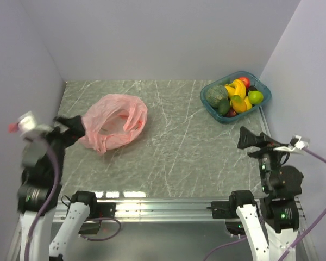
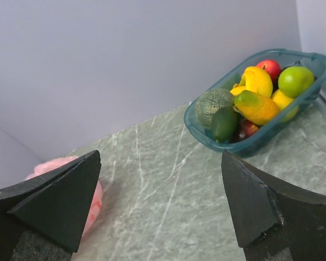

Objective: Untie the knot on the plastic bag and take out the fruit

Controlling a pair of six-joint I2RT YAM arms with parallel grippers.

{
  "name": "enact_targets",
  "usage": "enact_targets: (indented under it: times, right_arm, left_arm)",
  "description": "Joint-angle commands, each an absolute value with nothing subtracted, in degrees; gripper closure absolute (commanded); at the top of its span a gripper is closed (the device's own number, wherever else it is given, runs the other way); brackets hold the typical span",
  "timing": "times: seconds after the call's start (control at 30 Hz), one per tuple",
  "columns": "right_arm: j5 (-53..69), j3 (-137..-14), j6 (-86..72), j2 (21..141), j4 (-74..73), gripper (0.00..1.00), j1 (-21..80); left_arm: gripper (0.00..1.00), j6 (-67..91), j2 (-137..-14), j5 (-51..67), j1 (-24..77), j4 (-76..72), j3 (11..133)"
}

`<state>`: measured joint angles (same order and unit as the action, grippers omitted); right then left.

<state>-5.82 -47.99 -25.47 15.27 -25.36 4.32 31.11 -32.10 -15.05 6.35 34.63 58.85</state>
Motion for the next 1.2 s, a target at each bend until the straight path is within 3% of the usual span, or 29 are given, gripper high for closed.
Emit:
enact_targets:
  times: [0.0, 0.2, 0.43, 1.17]
  right_arm:
    - [-4.8, -44.7, -21.9, 9.0, -30.2, 0.02, 4.7]
    - [-9.0, -41.3, -20.5, 1.8, -31.8, 0.02, 5.7]
    - [-12.3, -38.4, -19.7, -4.5, -30.6, 0.01, 5.8]
    - [-12.9, -37.5, -20.6, -4.5, -31.0, 0.00, 5.8]
  left_arm:
    - [0.01, 28.0, -23.2, -24.9, 7.3, 42.6, 63.5]
    - [0.01, 26.8, -12.3, -36.6, 12.6, 46.9, 59.7]
    - [0.01, 23.9, 6.7, -30.0, 13.4, 34.8, 48.6]
    - [0.01, 23.7, 7.3, -30.1, 13.4, 25.8, 40.1]
